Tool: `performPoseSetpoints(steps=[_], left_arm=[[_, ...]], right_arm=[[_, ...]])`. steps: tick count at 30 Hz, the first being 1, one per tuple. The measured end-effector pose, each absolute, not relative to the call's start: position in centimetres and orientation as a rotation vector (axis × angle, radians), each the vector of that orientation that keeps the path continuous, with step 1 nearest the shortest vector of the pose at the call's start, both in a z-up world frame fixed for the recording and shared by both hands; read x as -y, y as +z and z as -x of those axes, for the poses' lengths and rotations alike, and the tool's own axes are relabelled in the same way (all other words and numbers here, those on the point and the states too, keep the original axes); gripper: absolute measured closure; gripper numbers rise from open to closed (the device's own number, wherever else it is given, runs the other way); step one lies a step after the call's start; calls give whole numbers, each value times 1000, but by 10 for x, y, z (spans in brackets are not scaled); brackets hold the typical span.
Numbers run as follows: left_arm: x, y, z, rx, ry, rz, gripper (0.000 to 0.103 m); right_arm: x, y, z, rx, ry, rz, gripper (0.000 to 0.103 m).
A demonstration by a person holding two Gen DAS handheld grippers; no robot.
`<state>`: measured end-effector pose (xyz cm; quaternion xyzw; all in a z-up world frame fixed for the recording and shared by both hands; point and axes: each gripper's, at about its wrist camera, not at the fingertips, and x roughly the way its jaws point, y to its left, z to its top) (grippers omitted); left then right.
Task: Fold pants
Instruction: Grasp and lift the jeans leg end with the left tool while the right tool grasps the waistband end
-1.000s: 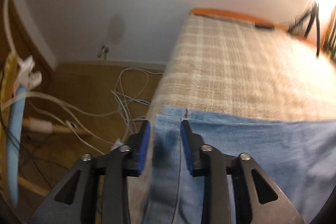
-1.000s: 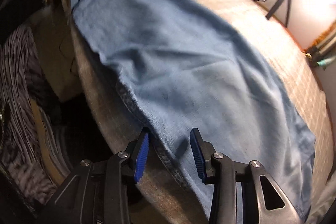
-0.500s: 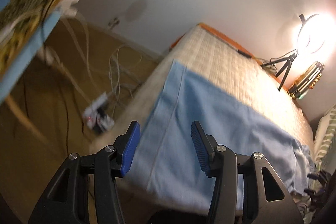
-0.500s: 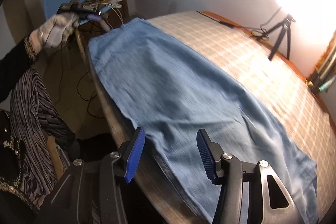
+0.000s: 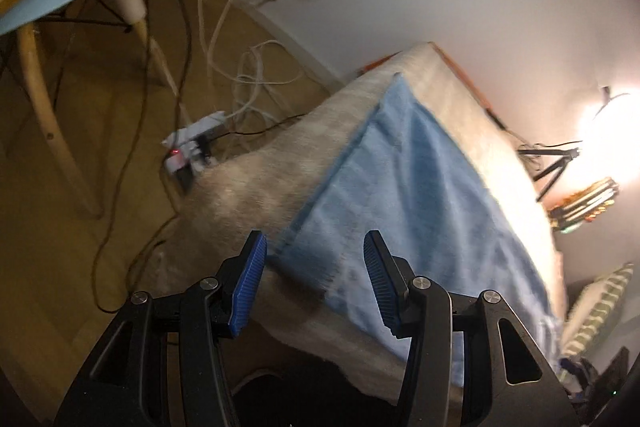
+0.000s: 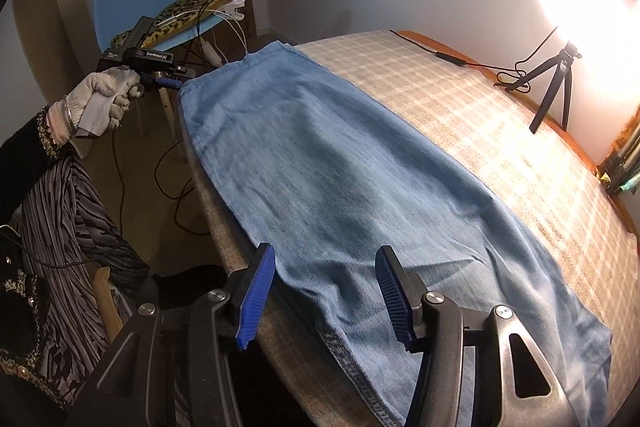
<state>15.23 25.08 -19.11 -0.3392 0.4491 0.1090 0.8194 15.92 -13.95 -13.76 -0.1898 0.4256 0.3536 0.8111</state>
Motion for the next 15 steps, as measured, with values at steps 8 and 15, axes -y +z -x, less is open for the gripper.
performPoseSetpoints(steps=[8, 15], left_arm=[[-238, -191, -158, -939, 150, 744, 54], [-217, -193, -181, -923, 128, 685, 45]], right_arm=[[138, -138, -162, -912, 753, 394, 48], [135, -136, -164, -921, 748, 375, 48]])
